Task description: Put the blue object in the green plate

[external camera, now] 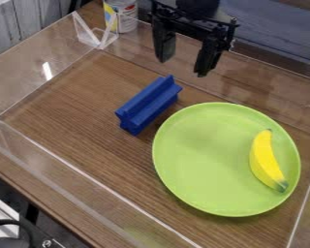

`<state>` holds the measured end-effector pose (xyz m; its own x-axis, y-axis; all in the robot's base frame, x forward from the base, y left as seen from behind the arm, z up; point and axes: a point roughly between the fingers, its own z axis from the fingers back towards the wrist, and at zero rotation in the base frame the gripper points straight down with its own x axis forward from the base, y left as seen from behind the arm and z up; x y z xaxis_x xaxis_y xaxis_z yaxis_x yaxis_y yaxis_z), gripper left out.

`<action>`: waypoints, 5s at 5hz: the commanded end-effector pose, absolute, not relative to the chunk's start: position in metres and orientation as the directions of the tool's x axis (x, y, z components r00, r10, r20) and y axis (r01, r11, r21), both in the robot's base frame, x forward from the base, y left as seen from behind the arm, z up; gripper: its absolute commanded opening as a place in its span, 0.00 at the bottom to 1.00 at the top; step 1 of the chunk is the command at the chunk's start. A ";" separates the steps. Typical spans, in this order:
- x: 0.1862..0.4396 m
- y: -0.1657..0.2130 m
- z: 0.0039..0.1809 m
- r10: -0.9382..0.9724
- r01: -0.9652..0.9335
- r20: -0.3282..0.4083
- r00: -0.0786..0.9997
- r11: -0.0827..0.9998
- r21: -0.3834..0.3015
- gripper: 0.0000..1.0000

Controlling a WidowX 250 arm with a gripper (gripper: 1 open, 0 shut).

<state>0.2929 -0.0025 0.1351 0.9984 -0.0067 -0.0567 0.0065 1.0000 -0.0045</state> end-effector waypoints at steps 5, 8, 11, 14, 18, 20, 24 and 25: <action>0.267 0.047 0.073 -0.143 0.142 -0.102 0.985 0.990 -0.014 1.00; 0.279 0.030 0.056 -0.198 0.197 -0.063 0.978 0.980 -0.014 1.00; 0.285 0.029 0.054 -0.198 0.198 -0.027 0.980 0.980 -0.004 1.00; 0.289 0.030 0.044 -0.191 0.191 -0.027 0.981 0.982 0.001 1.00; 0.289 0.042 0.060 -0.165 0.165 0.022 0.986 0.986 0.007 1.00; 0.291 0.046 0.051 -0.155 0.155 0.011 0.988 0.988 0.017 1.00; 0.294 0.049 0.039 -0.141 0.141 0.003 0.990 0.990 0.012 0.00; 0.295 0.049 0.037 -0.137 0.137 0.003 0.991 0.990 0.011 0.00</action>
